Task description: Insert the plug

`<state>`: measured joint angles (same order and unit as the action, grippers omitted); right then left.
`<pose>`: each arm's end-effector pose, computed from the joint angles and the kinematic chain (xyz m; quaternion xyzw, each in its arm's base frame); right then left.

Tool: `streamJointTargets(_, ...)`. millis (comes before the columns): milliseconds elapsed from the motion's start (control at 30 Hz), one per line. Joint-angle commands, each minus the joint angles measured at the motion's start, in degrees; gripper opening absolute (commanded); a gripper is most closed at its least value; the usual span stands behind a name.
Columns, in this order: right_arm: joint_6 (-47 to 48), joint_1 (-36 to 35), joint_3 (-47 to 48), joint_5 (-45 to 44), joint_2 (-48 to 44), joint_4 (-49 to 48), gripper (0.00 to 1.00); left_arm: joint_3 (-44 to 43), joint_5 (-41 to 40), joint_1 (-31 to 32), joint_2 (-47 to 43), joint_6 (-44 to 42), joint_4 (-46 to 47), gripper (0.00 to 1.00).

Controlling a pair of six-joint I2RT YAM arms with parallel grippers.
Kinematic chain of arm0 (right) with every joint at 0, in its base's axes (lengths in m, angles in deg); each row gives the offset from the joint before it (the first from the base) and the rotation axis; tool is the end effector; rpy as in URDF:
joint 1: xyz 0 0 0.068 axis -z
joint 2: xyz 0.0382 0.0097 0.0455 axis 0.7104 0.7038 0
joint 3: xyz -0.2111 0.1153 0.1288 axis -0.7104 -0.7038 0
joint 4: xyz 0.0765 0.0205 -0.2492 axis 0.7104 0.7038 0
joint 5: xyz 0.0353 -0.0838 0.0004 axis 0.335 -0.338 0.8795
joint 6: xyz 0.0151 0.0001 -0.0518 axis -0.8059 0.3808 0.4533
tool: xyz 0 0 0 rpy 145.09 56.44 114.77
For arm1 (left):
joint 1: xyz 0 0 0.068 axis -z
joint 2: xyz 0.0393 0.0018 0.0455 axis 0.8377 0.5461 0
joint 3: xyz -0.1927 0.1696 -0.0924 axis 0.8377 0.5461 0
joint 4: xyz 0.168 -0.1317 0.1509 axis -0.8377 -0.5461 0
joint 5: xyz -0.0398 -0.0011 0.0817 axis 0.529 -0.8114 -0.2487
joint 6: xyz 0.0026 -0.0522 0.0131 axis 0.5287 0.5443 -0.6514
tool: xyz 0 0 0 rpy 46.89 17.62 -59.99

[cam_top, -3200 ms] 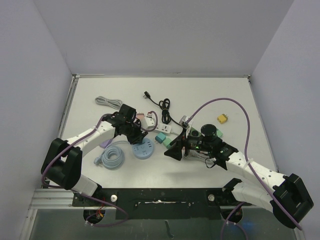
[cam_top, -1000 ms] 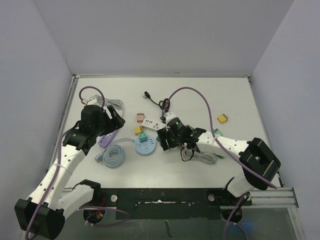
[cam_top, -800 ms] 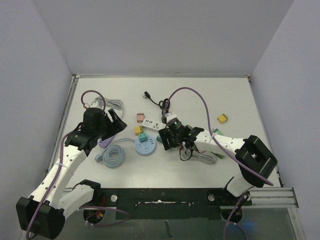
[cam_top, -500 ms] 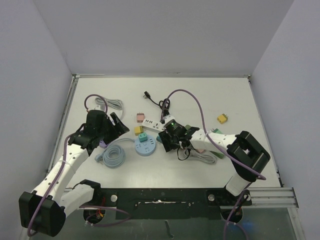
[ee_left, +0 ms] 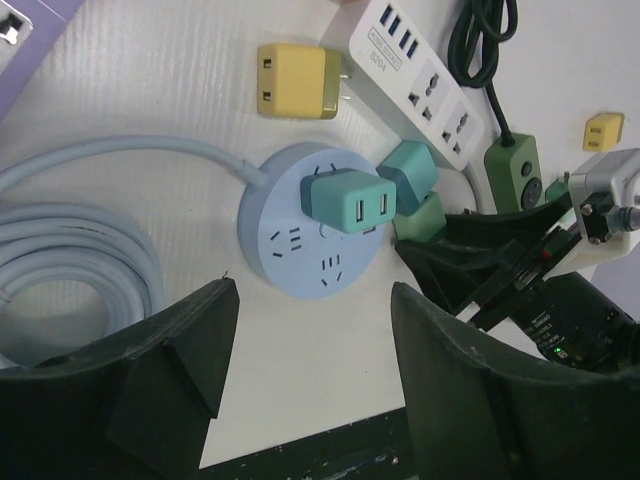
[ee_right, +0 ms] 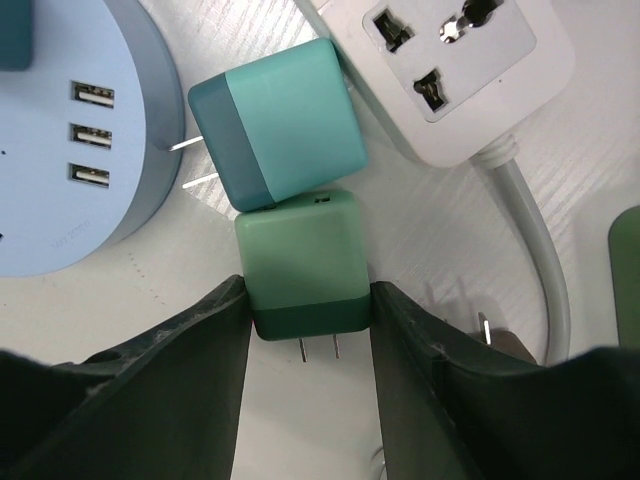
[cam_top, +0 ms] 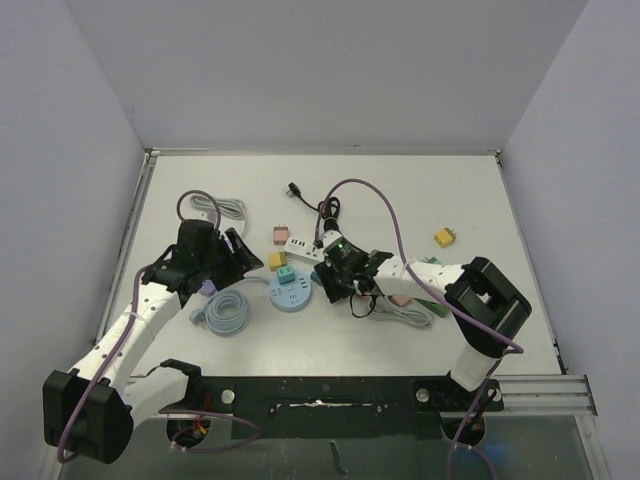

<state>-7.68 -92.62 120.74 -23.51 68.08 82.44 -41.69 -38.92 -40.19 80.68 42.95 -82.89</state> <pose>0.2283 0.2425 0.1624 -0.2210 0.9349 0.1094 0.2554 0.2054 -0.0674 0.2539 -0.2167 0.9001 -0.2574 0.2769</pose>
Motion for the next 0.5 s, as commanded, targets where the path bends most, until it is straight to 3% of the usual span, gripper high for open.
streamJointTargets(0,1.78,-0.21,-1.33,0.33,-5.12,-5.39,0.32,0.1,5.32,-0.35,0.99,-2.68,3.95,0.61)
streamJointTargets(333,6.06,-0.5,-13.45,9.12,-23.56,-22.22,0.31,-2.19,17.61,3.33,3.9,-6.97,8.83,0.61)
streamJointTargets(467,7.05,-1.25,-15.18,16.08,-29.05,-27.22,0.3,-0.76,29.81,6.09,4.62,-1.84,16.85,0.62)
